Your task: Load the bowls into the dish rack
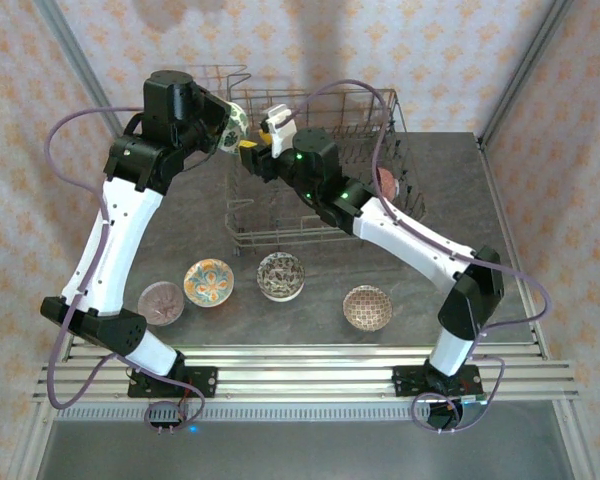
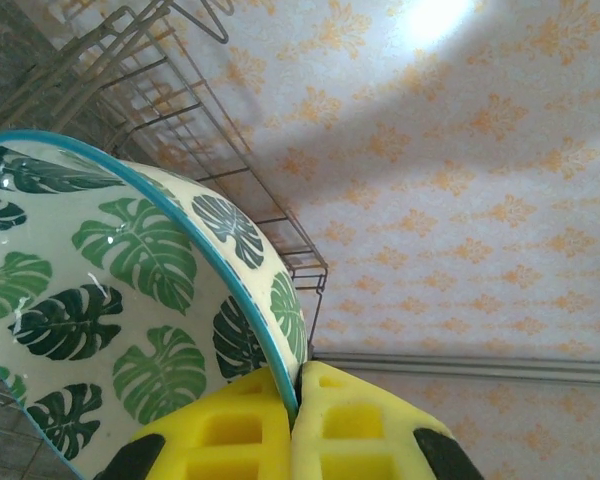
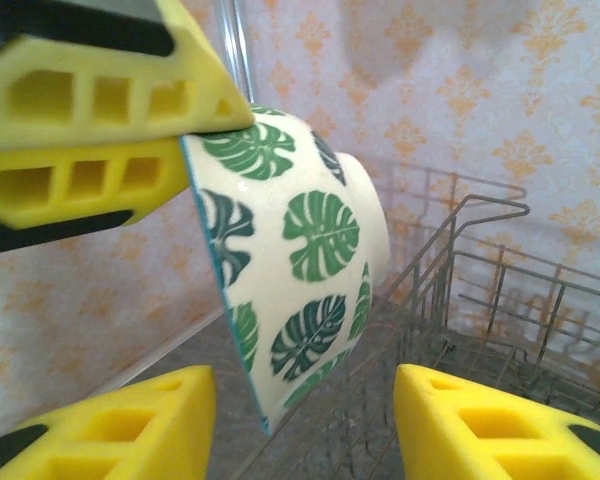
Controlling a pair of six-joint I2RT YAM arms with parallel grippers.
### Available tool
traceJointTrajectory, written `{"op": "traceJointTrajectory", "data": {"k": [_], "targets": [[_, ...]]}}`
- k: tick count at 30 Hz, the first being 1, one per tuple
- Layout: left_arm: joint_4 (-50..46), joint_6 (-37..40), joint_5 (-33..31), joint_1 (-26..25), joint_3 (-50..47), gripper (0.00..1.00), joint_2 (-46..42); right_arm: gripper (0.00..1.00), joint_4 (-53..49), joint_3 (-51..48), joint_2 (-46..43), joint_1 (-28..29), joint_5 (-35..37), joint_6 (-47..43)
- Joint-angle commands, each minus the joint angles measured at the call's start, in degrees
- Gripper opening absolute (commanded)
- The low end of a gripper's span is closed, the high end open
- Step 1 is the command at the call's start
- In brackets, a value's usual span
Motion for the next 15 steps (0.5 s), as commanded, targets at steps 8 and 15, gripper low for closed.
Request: {"op": "traceJointTrajectory", "data": {"k": [8, 15], "targets": [[3.28, -1.41, -2.46, -1.53, 2.39, 0.00, 0.34, 0.41, 9.39, 0.66, 3.55, 0.77, 6.94, 1.80], [2.79, -2.85, -2.47, -1.64, 1.53, 0.00, 0.87, 0.26, 16.26, -2.06, 3.70, 1.03, 11.34, 2.92]]}}
